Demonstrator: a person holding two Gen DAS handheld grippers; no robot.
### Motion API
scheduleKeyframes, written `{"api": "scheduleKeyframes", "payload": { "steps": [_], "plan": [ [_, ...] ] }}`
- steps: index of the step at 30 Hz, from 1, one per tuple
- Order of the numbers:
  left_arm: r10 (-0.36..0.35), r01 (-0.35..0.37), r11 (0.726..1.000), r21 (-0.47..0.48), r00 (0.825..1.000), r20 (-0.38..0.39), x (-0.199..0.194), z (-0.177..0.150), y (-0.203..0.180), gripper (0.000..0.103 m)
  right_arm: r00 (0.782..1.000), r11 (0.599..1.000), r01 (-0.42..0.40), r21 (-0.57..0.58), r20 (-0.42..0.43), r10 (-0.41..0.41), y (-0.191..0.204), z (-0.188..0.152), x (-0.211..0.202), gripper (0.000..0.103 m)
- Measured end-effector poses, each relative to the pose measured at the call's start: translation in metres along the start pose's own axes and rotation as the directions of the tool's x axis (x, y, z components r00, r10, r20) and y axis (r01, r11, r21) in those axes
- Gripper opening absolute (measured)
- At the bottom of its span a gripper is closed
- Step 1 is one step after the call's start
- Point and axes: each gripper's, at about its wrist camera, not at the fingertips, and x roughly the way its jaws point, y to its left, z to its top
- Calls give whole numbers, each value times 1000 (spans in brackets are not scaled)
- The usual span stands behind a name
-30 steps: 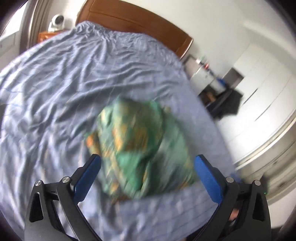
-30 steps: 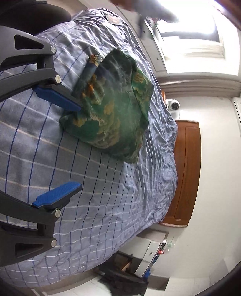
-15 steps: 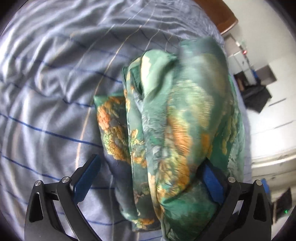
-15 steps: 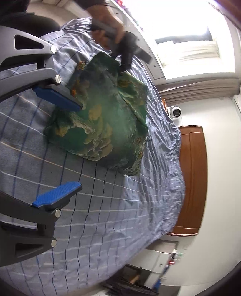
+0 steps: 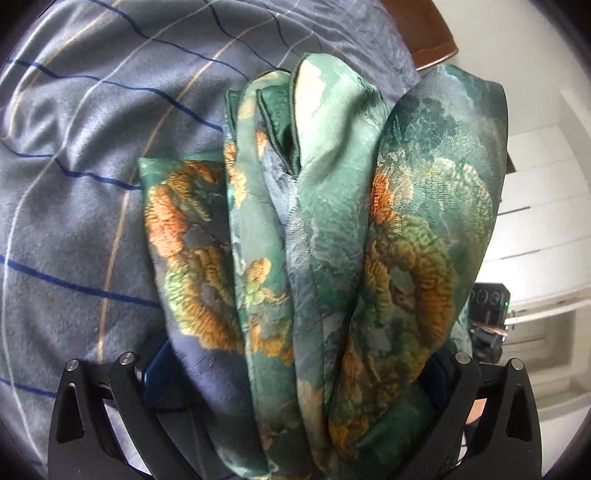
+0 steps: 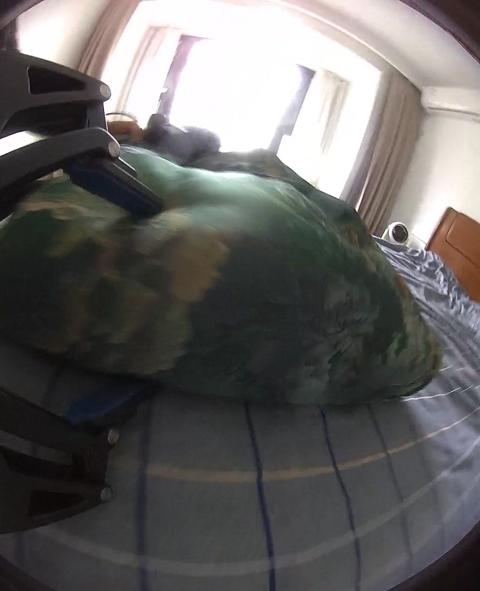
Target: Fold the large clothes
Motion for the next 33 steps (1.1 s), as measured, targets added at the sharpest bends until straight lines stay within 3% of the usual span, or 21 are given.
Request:
{"api": "scheduleKeyframes", "payload": {
  "steps": [1,3,5,6,8,11,15,19,24,25,27,28,30,31,33],
  "plan": [
    [4,-4,1000,-4,1000,6,2,0,-1,103,1000,1000,23,-11,-3,-23,4,2,5,88],
    [28,-28,1000,1,1000,8,9,3,-10,101,989,976,149,-158,3,-151,38,2,15,86],
    [68,-69,996,50,997,30,5,-3,-27,79,958,898,282,-338,57,-280,74,-10,17,76],
    [97,-101,992,78,994,55,-2,-7,-38,75,940,845,337,-416,99,-326,92,-19,16,73],
    [121,-130,985,114,989,89,-15,-15,-56,62,921,776,388,-497,171,-351,116,-34,10,68],
    [128,-152,972,182,982,137,-35,-24,-85,62,905,712,425,-559,262,-334,142,-49,-5,66],
    [91,-141,960,243,974,206,-46,-10,-122,62,887,680,453,-577,366,-281,164,-44,-39,66],
    [72,-131,955,265,973,221,-25,26,-147,62,882,698,454,-553,390,-265,157,-7,-56,67],
    [104,-142,958,248,982,159,26,63,-135,66,902,781,414,-468,326,-283,99,47,-54,67],
    [120,-144,965,218,986,117,48,69,-122,68,909,803,402,-441,295,-294,80,55,-50,67],
    [166,-182,966,182,981,104,70,68,-103,83,922,846,381,-373,218,-319,41,65,-38,67],
    [148,-169,970,174,981,126,70,65,-97,89,925,861,377,-341,191,-329,29,66,-32,68],
    [104,-129,978,162,982,158,61,60,-92,91,947,930,300,-214,182,-264,-2,65,-34,76],
    [93,-124,977,173,979,180,51,56,-93,91,952,944,271,-190,200,-233,-5,62,-39,82],
    [115,-162,966,203,968,224,27,44,-98,90,949,948,263,-177,224,-221,-2,56,-47,84]
  ]
}}
